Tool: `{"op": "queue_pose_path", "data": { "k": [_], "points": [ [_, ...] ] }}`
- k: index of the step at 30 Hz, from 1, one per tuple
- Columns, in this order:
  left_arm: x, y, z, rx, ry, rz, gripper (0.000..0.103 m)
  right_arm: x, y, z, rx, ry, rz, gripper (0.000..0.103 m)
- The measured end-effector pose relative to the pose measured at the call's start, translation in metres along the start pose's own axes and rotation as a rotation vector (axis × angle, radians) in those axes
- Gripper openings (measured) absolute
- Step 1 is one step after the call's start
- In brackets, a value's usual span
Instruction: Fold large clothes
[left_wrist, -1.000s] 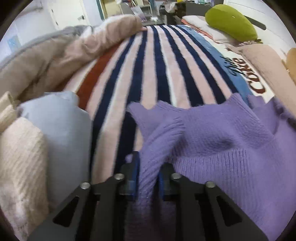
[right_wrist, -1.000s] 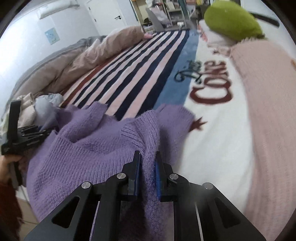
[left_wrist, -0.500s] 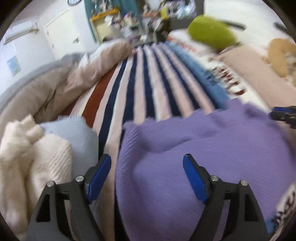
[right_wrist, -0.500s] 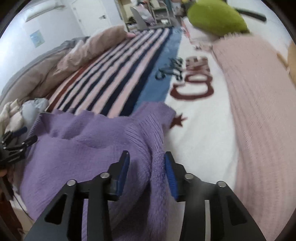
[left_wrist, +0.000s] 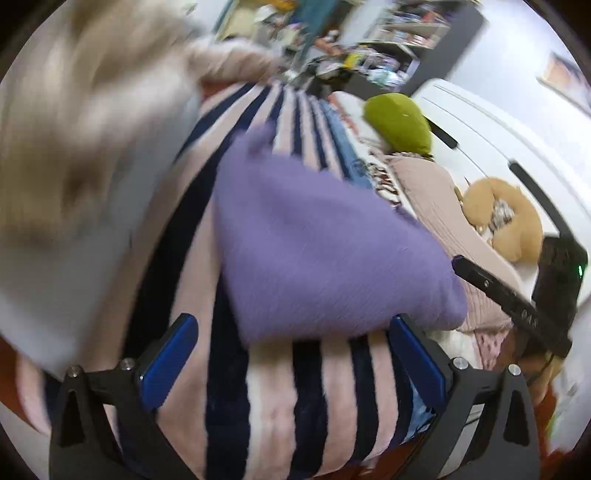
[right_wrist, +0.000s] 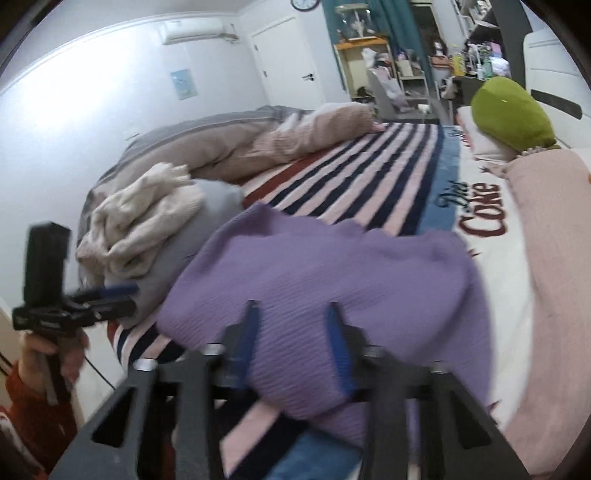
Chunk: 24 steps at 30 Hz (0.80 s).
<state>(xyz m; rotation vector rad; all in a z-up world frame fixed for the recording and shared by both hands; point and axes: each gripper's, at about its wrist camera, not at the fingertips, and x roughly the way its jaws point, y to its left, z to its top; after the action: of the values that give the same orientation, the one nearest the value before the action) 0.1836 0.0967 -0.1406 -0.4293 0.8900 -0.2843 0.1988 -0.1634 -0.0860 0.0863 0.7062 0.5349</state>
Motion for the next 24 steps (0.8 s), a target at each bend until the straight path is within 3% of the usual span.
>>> {"op": "queue_pose_path", "data": {
  "k": [2,3,6,9,12,13,14,15,16,17,18,24],
  "points": [
    [0.012,0.018,-0.012,-0.12,-0.02,-0.039,0.102,0.011,0.009,-0.011,0.013,0.004,-0.011,0.015],
    [0.02,0.024,-0.016,-0.181,-0.027,-0.097,0.102,0.019,0.01,-0.015,0.032,0.023,-0.011,0.015],
    [0.037,0.022,-0.02,-0.212,-0.031,-0.224,0.102,0.041,0.011,-0.026,0.043,0.064,-0.036,0.013],
    [0.06,0.009,-0.013,-0.176,-0.024,-0.176,0.102,0.056,0.005,-0.032,0.077,0.111,-0.044,0.013],
    [0.077,0.005,-0.001,-0.235,-0.078,-0.162,0.101,0.065,-0.001,-0.034,0.103,0.127,-0.057,0.011],
    [0.079,0.005,0.003,-0.246,-0.095,-0.171,0.092,0.068,-0.002,-0.034,0.105,0.136,-0.066,0.009],
    [0.08,0.003,0.006,-0.255,-0.113,-0.166,0.076,0.071,-0.002,-0.035,0.107,0.144,-0.072,0.009],
    [0.082,0.003,0.01,-0.256,-0.12,-0.151,0.07,0.071,-0.003,-0.035,0.108,0.148,-0.077,0.009],
    [0.08,-0.002,0.014,-0.243,-0.134,-0.131,0.057,0.072,-0.003,-0.035,0.109,0.153,-0.082,0.009],
    [0.076,-0.004,0.019,-0.223,-0.148,-0.13,0.037,0.072,-0.002,-0.035,0.112,0.155,-0.085,0.009],
    [0.072,-0.007,0.023,-0.199,-0.167,-0.127,0.031,0.073,-0.002,-0.034,0.114,0.157,-0.085,0.009],
    [0.057,-0.057,0.046,0.041,-0.179,-0.109,0.025,0.071,-0.011,-0.034,0.161,0.164,-0.043,0.01]
  ]
}}
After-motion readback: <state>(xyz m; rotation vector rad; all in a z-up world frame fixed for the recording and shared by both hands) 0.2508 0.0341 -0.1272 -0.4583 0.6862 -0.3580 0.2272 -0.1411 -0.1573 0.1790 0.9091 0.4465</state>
